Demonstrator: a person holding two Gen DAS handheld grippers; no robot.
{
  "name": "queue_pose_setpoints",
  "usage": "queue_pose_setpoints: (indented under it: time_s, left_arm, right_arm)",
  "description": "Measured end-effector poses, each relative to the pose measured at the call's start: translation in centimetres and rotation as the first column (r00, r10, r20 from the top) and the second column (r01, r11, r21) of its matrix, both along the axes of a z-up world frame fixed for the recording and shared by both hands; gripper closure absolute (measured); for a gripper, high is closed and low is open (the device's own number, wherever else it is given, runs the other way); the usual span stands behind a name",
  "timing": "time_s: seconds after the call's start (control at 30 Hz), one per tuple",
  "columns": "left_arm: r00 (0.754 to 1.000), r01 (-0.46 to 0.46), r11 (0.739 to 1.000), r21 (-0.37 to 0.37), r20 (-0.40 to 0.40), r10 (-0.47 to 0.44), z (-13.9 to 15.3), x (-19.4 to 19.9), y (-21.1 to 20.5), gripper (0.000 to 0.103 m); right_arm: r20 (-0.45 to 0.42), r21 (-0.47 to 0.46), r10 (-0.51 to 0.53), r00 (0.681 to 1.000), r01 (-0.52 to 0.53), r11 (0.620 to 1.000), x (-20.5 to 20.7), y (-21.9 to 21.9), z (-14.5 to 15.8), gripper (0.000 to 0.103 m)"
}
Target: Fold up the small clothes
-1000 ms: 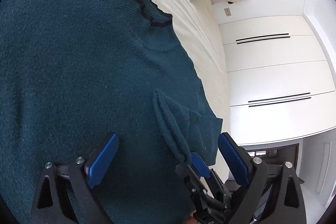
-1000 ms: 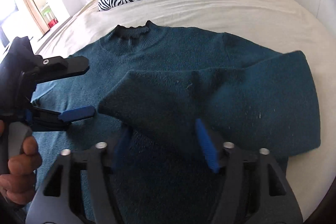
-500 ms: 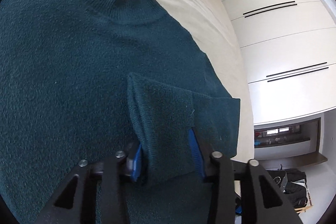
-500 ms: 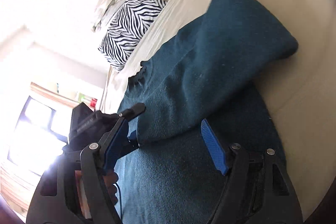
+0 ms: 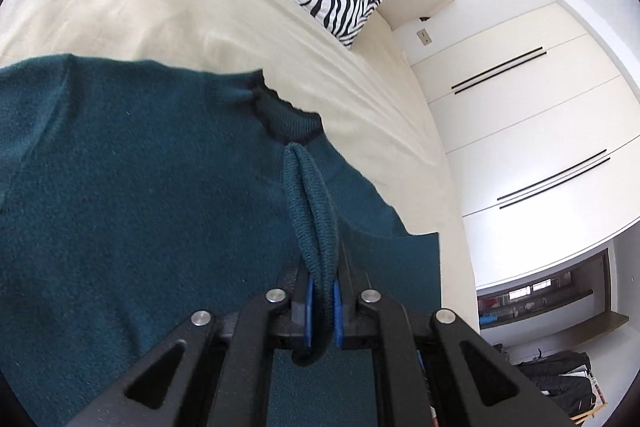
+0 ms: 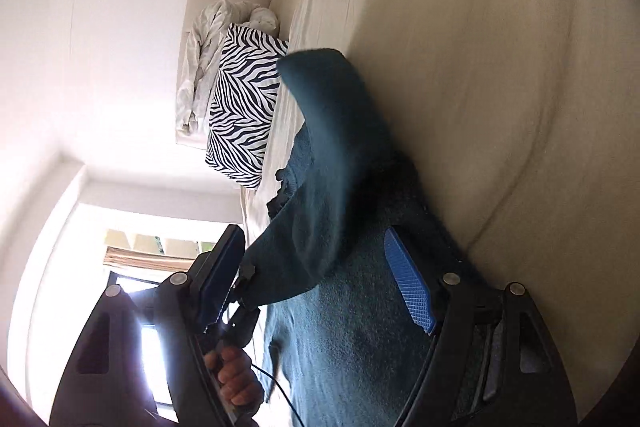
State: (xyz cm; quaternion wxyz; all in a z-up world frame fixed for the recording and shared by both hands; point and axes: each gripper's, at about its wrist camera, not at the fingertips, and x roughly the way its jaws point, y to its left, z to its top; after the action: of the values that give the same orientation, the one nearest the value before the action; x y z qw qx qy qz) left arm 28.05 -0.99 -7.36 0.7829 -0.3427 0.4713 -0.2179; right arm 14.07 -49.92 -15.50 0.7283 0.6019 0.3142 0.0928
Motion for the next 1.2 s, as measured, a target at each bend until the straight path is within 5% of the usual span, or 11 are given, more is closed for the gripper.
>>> queue_pose_setpoints:
  time_s: [0.47,0.93,1.2]
  left_arm:
    - [0.995,-0.103,0.994,0.024,0.018,0.103,-0.8,-0.1,3.6,0.095]
    - [0.991,-0.107,0.992,0.07,-0.072,0.112,-6.1,0.6,4.8,0.094]
    - [0.996,-0.085,0.996,0.042,0.03,0.084,-7.9,-0.3,5.0,0.091]
  right_arm:
    - [-0.067,0.034,0.001,0.998,0.001,0.999,6.3,0.7,0.3,0.031]
    - [-0.051,0.028,-0.128,0.99,0.129,0.991,3.8,-1.7,-1.5,0.034]
    - [-0.052,-0.15,-0.012,0.999,0.004,0.989,2.1,-1.9,4.5,0.031]
